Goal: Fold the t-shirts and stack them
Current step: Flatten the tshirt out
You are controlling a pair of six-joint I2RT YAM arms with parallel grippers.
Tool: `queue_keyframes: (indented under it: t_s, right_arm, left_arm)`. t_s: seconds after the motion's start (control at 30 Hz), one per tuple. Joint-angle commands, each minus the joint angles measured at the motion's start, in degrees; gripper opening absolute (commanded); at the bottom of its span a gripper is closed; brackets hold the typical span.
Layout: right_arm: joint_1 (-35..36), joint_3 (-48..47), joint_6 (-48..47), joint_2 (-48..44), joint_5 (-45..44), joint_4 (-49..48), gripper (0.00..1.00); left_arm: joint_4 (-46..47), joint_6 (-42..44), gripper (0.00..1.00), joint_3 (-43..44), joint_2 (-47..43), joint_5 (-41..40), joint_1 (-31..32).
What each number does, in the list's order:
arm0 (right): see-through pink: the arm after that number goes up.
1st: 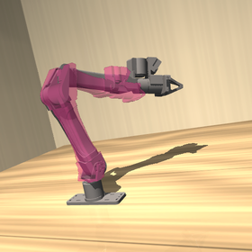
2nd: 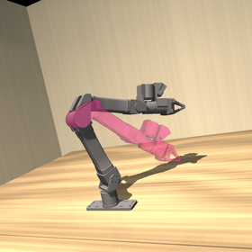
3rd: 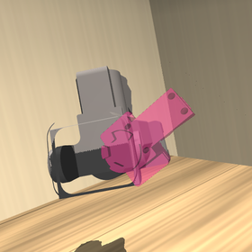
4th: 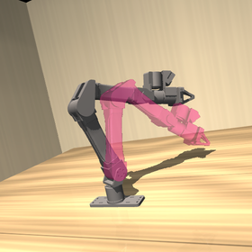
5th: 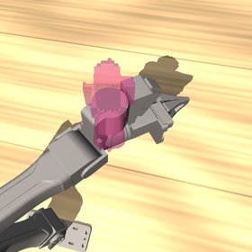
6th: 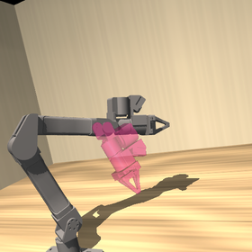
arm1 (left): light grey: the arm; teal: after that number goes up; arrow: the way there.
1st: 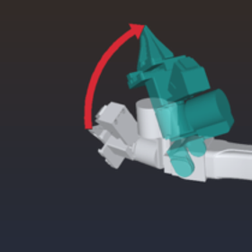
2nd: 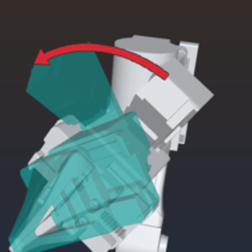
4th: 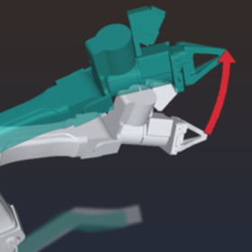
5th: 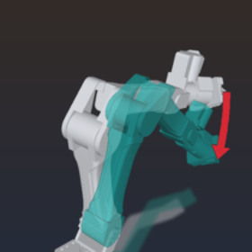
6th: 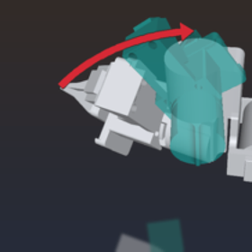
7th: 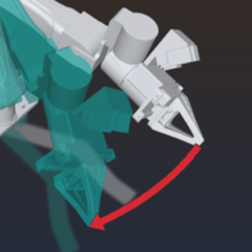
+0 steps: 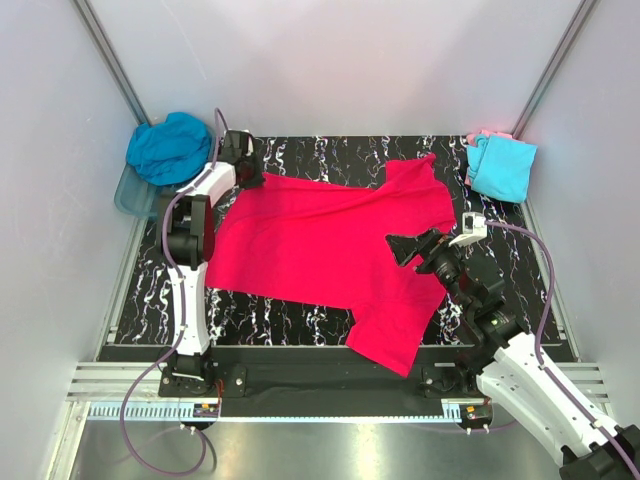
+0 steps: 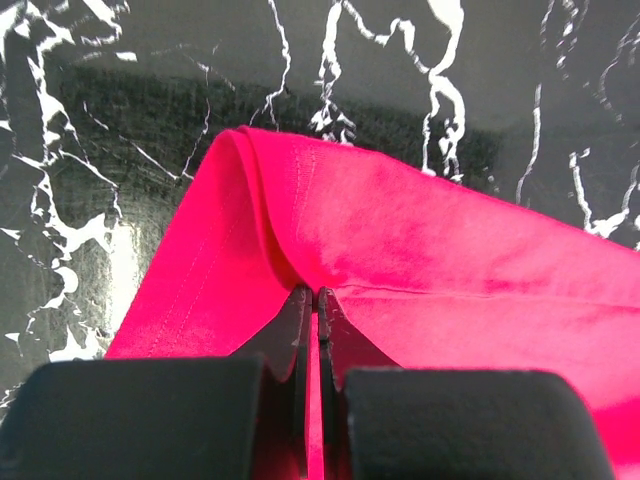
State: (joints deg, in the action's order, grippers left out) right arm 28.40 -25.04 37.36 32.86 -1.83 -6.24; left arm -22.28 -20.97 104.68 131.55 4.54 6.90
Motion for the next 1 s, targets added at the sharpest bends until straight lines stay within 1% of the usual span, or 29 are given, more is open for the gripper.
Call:
queue_keyframes:
  t_s: [0.0,0.23,0.43,0.53,0.7,0.73,0.97]
  right_arm:
    - [0.34,0.43,-0.28,0.36,1.3,-3.43,1.0]
    - [0.34,0.78,-0.19,0.45,1.65,-4.22,0.99]
    - [0.34,1.22,-0.45,0.1,1.65,-5.27,0.99]
    - [0.34,1.57,-0.63,-0.43,3.58,-5.97,0.99]
    - [0.34,2.53,-0.71,-0.87,5.43,-8.08,0.98]
    - [0.34,2.62,-0.8,-0.78,5.6,-8.35,0.98]
    - [0.34,2.98,-0.98,-0.87,6.39,-9.4,0.99]
  left_arm:
    - [1.8,-0.91,0.0,5.61,-3.23,-0.31,0.05]
    - [2.33,-2.23,0.0,16.5,0.02,-4.35,0.05]
    - [6.02,-3.55,0.0,19.33,3.89,-7.7,-0.04]
    - [6.2,-4.95,0.0,20.56,6.44,-8.66,-0.13]
    - [7.6,-6.62,0.0,18.28,7.58,-12.7,-0.3]
    - [7.78,-6.8,0.0,17.75,7.41,-14.71,-0.39]
    - [12.26,-8.03,0.0,9.49,1.1,-22.02,-1.71]
